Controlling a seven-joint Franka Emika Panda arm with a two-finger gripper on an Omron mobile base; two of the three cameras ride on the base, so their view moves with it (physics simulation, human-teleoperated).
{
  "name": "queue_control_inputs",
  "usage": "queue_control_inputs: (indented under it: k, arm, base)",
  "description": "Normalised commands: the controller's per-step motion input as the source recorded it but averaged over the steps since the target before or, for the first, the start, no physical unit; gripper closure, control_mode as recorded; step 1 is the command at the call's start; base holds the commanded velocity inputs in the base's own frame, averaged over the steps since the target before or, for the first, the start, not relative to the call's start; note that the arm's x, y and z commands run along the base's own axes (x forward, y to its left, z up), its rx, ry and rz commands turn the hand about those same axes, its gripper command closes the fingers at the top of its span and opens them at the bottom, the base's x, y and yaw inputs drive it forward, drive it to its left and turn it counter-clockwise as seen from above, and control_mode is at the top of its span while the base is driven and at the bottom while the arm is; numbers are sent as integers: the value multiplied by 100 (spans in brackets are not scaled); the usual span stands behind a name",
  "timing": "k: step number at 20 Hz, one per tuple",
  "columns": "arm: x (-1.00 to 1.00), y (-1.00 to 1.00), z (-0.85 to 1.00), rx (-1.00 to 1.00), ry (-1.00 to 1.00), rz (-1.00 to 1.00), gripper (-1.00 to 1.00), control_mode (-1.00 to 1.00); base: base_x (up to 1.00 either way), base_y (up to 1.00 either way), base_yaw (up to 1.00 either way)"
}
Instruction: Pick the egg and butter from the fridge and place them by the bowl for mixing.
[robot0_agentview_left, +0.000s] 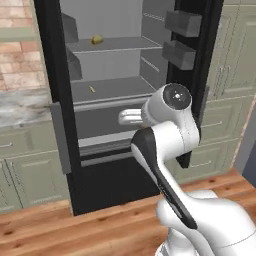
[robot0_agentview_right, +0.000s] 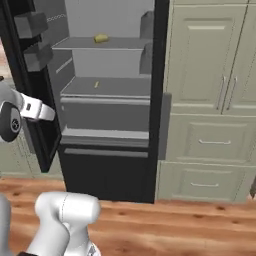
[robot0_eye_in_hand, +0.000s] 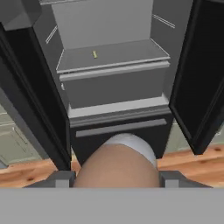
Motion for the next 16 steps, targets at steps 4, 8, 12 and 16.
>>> queue_control_inputs:
  k: [4,8,12,16]
  arm:
    - [0,0,0,0,0,0,100,100]
    - [0,0,0,0,0,0,100,100]
    - [0,0,0,0,0,0,100,100]
    - [0,0,0,0,0,0,100,100]
  base:
    - [-91,60,-73]
    - [-98,100,-32]
    - [-92,100,-48]
    - [-100,100,-35]
